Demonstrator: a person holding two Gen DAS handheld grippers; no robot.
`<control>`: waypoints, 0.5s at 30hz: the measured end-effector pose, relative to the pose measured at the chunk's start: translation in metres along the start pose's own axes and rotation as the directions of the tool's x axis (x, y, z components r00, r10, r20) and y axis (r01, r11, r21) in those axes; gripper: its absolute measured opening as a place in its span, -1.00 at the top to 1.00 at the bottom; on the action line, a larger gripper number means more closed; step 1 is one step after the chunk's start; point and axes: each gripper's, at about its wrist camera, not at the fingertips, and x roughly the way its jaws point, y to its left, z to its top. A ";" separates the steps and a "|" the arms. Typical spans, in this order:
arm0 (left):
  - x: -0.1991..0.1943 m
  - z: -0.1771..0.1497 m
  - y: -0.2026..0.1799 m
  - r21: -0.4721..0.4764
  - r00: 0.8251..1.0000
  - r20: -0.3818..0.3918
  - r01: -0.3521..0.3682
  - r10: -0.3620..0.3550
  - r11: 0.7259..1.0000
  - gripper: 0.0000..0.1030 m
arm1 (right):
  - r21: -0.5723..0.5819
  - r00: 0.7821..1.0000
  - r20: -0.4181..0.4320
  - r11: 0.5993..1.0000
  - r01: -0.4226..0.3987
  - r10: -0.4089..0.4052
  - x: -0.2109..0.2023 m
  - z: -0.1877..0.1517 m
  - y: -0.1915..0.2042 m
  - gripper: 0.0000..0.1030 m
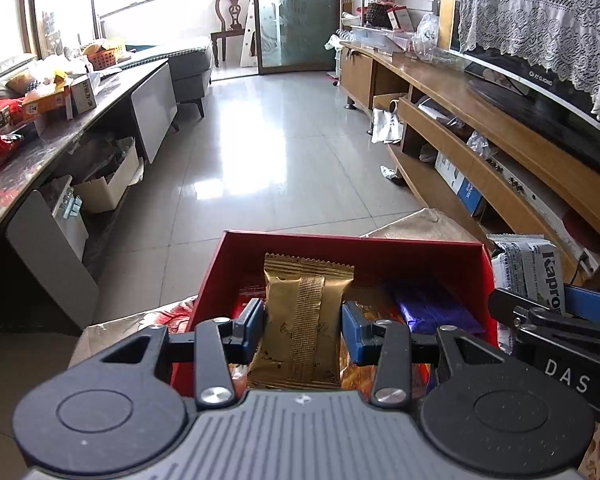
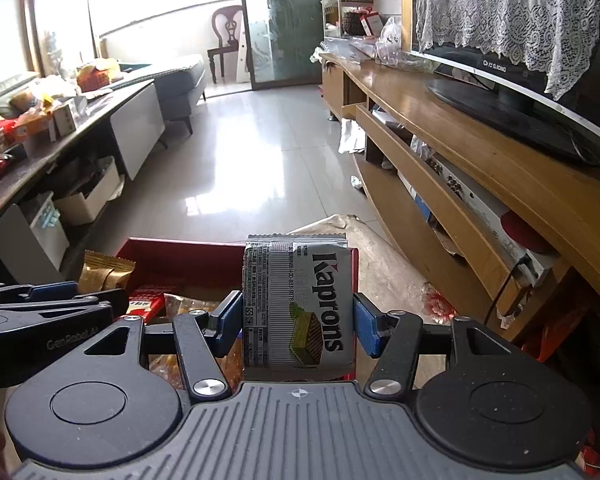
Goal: Organize snacks
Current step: 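Lift and carry the gold snack and Kaprons packet in both grippers to the box, then lower the gold snack with the left gripper while the right lowers the Kaprons packet into the box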
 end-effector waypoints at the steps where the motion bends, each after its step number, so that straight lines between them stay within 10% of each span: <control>1: 0.003 0.001 -0.001 0.000 1.000 -0.004 0.002 -0.002 1.000 0.24 | 0.001 1.000 -0.005 1.000 0.000 0.000 0.003 0.001 0.000 -0.26; 15: 0.039 -0.001 -0.004 0.007 0.997 -0.072 -0.015 0.015 1.000 0.24 | -0.017 0.994 -0.110 1.000 -0.008 0.006 0.042 -0.007 0.007 -0.26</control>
